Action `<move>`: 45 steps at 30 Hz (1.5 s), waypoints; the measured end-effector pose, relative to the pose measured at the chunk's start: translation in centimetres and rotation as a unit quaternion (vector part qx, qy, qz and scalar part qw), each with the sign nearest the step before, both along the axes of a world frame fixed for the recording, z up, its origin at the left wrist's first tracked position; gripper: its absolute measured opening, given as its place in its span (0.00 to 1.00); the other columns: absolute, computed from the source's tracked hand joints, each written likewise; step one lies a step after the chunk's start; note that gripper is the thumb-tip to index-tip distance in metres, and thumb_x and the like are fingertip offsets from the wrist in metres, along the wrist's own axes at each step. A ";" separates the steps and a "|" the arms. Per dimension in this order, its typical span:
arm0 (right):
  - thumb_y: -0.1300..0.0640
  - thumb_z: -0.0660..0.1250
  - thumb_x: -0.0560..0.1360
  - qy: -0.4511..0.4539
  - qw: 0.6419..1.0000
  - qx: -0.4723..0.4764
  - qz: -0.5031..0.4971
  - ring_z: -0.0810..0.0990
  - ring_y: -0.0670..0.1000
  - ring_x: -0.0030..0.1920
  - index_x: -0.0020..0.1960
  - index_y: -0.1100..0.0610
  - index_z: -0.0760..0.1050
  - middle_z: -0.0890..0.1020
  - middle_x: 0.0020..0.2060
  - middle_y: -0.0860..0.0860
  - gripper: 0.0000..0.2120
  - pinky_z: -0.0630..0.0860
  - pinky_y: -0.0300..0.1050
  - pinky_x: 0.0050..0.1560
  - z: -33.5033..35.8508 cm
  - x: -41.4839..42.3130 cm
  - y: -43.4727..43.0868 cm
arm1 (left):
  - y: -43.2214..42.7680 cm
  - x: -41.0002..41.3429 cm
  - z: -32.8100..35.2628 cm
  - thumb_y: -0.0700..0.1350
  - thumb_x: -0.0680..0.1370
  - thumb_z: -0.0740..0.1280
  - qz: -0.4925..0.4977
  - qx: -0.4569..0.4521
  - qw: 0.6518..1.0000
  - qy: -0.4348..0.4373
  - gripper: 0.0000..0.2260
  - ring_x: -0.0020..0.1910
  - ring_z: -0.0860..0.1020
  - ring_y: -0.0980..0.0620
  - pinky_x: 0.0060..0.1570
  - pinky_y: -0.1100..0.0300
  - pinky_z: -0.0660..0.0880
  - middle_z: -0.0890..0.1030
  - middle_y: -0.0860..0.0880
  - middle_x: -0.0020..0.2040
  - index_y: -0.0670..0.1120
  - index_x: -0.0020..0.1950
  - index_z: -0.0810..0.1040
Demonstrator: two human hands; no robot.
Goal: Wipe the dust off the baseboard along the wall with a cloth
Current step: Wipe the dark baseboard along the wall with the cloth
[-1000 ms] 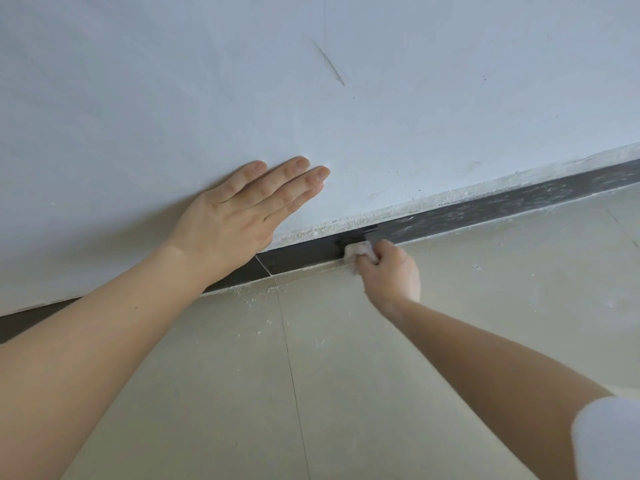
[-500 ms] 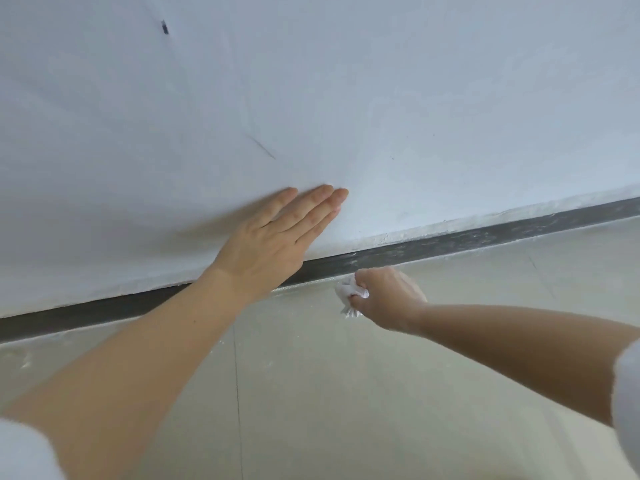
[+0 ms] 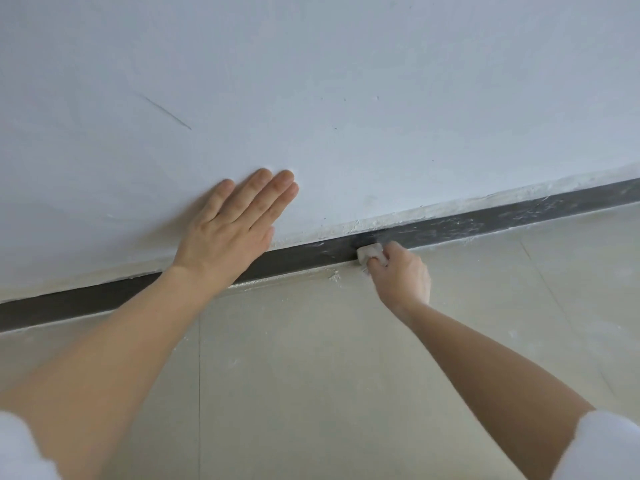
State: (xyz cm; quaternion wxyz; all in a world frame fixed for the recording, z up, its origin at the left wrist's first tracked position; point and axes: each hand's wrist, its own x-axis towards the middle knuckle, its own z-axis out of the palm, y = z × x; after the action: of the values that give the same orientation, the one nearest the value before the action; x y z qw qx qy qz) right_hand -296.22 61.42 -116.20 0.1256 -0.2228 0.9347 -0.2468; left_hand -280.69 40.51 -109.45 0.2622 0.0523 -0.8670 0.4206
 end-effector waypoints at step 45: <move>0.47 0.61 0.76 -0.007 0.992 -0.092 0.091 0.73 0.57 0.34 0.35 0.54 0.65 0.73 0.28 0.50 0.15 0.62 0.45 0.33 3.2 4.7 -4.0 | -1.6 0.3 -0.2 0.53 0.80 0.54 -0.010 -0.073 0.997 -0.021 0.29 0.77 0.40 0.48 0.73 0.54 0.43 0.41 0.48 0.79 0.49 0.80 0.49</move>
State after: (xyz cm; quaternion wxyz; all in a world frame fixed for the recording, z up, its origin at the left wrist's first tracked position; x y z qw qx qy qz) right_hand -291.56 57.47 -113.00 0.1327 -0.3161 0.8830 -0.3205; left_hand -280.35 38.93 -109.64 0.2509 0.0156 -0.8397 0.4813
